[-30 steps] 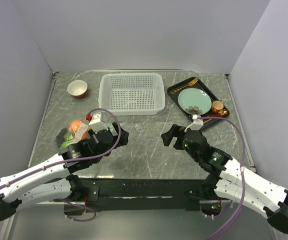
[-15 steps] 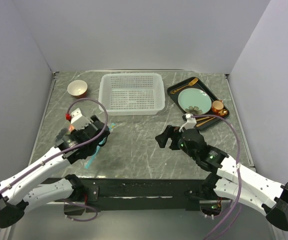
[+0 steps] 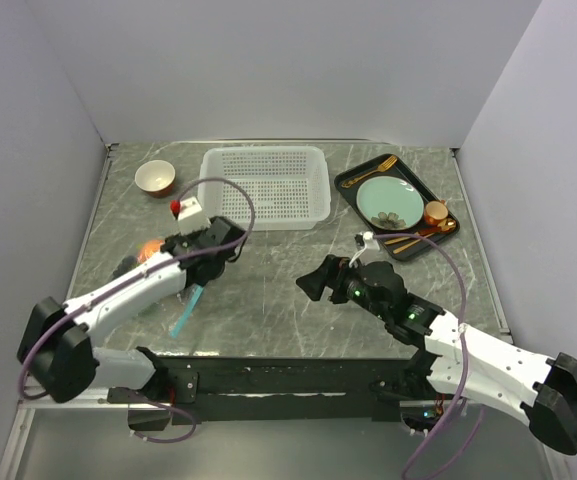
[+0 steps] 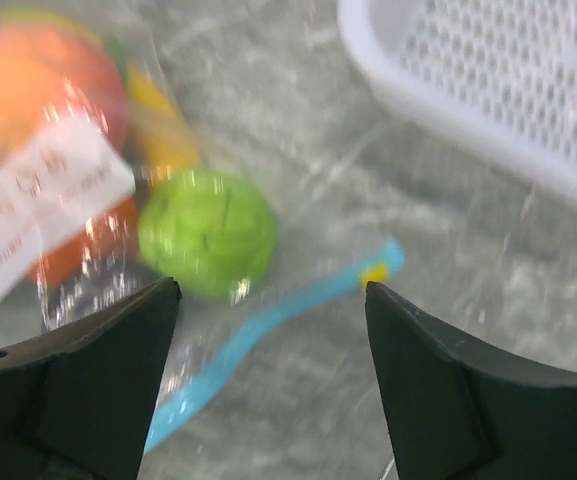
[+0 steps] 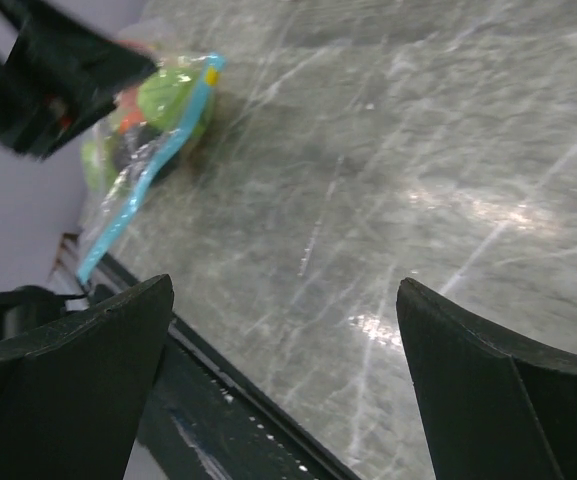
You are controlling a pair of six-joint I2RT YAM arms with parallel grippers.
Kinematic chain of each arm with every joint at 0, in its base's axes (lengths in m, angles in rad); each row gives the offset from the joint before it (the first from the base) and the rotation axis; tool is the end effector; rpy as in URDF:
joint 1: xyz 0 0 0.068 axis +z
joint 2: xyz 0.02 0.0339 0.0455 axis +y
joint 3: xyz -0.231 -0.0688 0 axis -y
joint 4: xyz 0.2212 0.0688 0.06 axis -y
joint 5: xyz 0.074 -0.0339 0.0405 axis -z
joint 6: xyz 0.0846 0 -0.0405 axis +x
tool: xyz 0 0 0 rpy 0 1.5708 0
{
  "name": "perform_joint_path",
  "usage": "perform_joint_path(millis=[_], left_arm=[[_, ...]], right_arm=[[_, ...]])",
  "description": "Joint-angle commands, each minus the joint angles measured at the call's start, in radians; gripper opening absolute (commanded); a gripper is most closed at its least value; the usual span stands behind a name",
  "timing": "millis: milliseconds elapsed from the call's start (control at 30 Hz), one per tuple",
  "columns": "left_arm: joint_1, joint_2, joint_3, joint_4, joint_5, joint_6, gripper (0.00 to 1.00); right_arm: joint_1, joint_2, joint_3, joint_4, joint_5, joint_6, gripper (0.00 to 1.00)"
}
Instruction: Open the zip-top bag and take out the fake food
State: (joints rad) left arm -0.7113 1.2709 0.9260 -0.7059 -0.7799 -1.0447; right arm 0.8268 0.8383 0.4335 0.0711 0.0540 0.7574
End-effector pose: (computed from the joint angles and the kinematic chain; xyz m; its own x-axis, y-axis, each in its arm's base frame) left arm 0.2258 -0.1161 0.1995 -0.5026 -0.3785 -0.7772 -0.4683 0.8749 -0.1232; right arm 0.1674 0.1751 0.2014 -0.6422 0.3153 -0.6987 -0.3564 0.6842 0.6363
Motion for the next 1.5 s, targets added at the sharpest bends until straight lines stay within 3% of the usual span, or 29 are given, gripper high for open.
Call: perform_joint_path(millis=[0,300,467,600,700,767,1100,1200,1333,1467], left_arm=[[0.059,0.105,0.141,-0.012,-0.076,0.055,0.78],[0.064,0.398,0.332,-0.248,-0.19,-0.046,0.67],[0.072,0.403,0.315,-0.172,-0.136,0.021,0.59],[0.073,0.413,0.31,-0.147,-0.084,0.046,0.37],[0.073,0.371,0.263,-0.093,-0.021,0.058,0.09],[0.072,0.345,0.231,-0.058,0.031,0.063,0.01],[0.01,0.174,0.139,0.131,0.303,0.058,0.01],[-0.042,0.173,0.158,0.143,0.332,0.057,0.01],[-0.096,0.16,0.123,0.192,0.393,0.074,0.01],[-0.145,0.084,0.045,0.284,0.474,0.107,0.02]], right_arm=[[0.005,0.004,-0.015,0.15,-0.051,0.048,0.99],[0.005,0.031,-0.048,0.229,-0.092,0.097,0.99],[0.005,0.111,-0.064,0.372,-0.178,0.144,0.97],[0.006,0.148,-0.065,0.417,-0.194,0.174,0.96],[0.006,0.166,-0.075,0.44,-0.192,0.186,0.96],[0.005,0.182,-0.085,0.469,-0.192,0.2,0.95],[0.006,0.257,-0.125,0.621,-0.188,0.246,0.78],[0.006,0.239,-0.141,0.607,-0.158,0.237,0.72],[0.005,0.202,-0.147,0.564,-0.119,0.203,0.56],[0.005,0.193,-0.165,0.532,-0.094,0.171,0.54]])
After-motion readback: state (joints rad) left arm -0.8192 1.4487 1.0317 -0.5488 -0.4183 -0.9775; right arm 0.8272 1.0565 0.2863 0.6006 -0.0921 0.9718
